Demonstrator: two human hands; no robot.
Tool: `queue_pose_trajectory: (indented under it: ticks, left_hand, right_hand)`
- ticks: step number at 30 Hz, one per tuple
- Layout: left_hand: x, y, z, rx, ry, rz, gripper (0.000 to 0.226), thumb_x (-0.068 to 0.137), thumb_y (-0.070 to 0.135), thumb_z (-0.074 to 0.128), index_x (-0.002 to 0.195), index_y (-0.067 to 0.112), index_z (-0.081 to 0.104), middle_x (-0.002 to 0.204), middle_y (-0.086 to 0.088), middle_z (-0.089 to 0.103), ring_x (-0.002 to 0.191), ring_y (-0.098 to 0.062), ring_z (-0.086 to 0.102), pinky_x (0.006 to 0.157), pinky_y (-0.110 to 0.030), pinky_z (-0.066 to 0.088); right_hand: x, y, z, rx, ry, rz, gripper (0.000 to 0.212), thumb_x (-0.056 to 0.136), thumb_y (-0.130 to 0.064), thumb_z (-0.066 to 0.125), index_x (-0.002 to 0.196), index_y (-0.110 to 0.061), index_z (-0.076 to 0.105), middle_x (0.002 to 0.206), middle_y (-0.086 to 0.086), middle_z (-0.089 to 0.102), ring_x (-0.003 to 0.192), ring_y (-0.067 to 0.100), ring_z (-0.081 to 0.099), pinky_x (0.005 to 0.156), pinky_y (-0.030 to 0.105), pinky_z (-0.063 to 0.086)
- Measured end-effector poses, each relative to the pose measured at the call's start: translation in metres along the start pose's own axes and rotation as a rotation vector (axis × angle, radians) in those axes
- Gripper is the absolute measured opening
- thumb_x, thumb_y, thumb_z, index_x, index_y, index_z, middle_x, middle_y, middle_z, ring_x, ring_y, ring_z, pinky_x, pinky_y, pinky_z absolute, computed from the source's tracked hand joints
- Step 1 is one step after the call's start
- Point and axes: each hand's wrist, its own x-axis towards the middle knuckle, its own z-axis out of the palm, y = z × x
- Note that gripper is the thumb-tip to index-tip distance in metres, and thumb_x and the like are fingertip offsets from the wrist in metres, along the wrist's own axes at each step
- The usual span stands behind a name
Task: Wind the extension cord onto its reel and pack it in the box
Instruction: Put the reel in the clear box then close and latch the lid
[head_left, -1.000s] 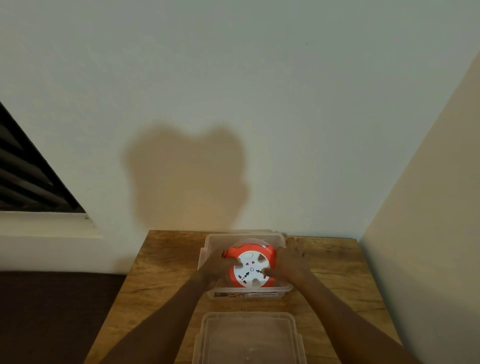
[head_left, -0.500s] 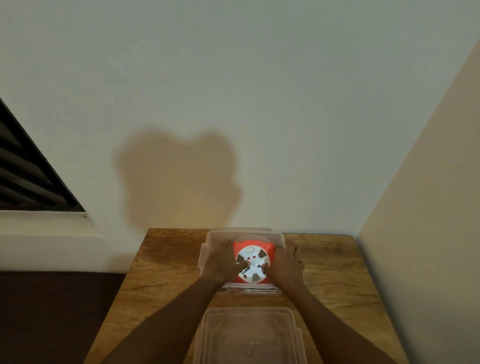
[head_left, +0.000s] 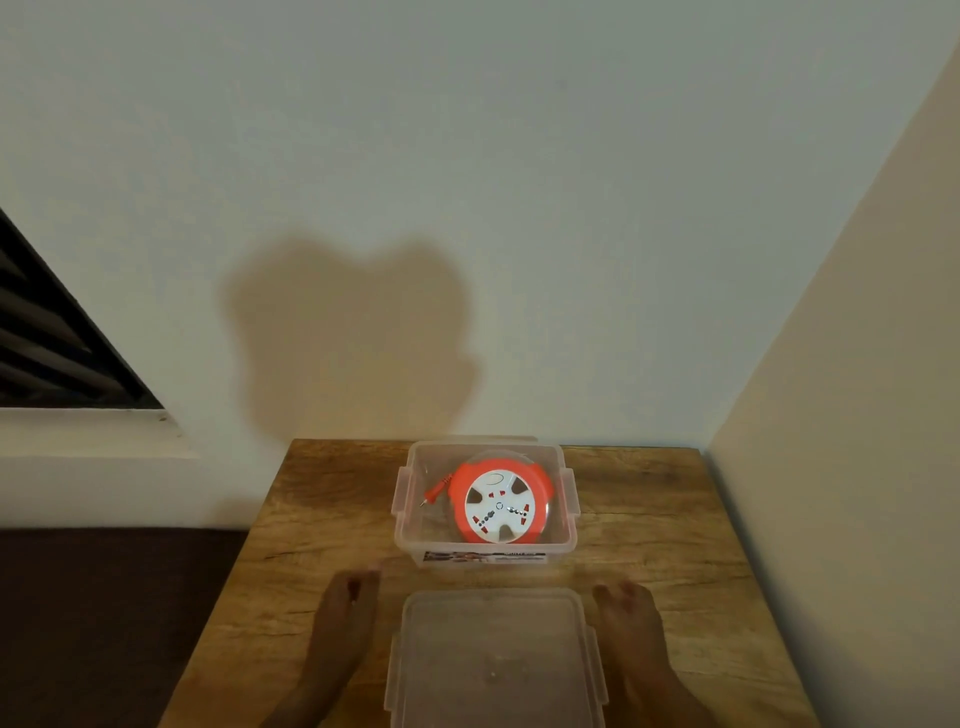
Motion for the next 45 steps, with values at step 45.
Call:
queue_pose_trajectory:
  ticks: [45]
  left_hand:
    - [0.023, 0.166, -0.03, -0.942, -0.272, 0.071, 0.025, 0.097, -0.004, 0.063, 0.114, 0.013, 0.059, 0.116, -0.012, 0.068, 0.09, -0.03, 0.072, 0.057, -0.032, 0.064]
  right_hand:
    - [-0.014, -0.147, -0.038, 0.678, -0.322, 0.135, 0.022, 0.079, 0.008, 0.066, 0.1, 0.003, 0.065, 0.105, 0.026, 0.069, 0.092, 0.041, 0.069, 0.076, 0.052, 0.059]
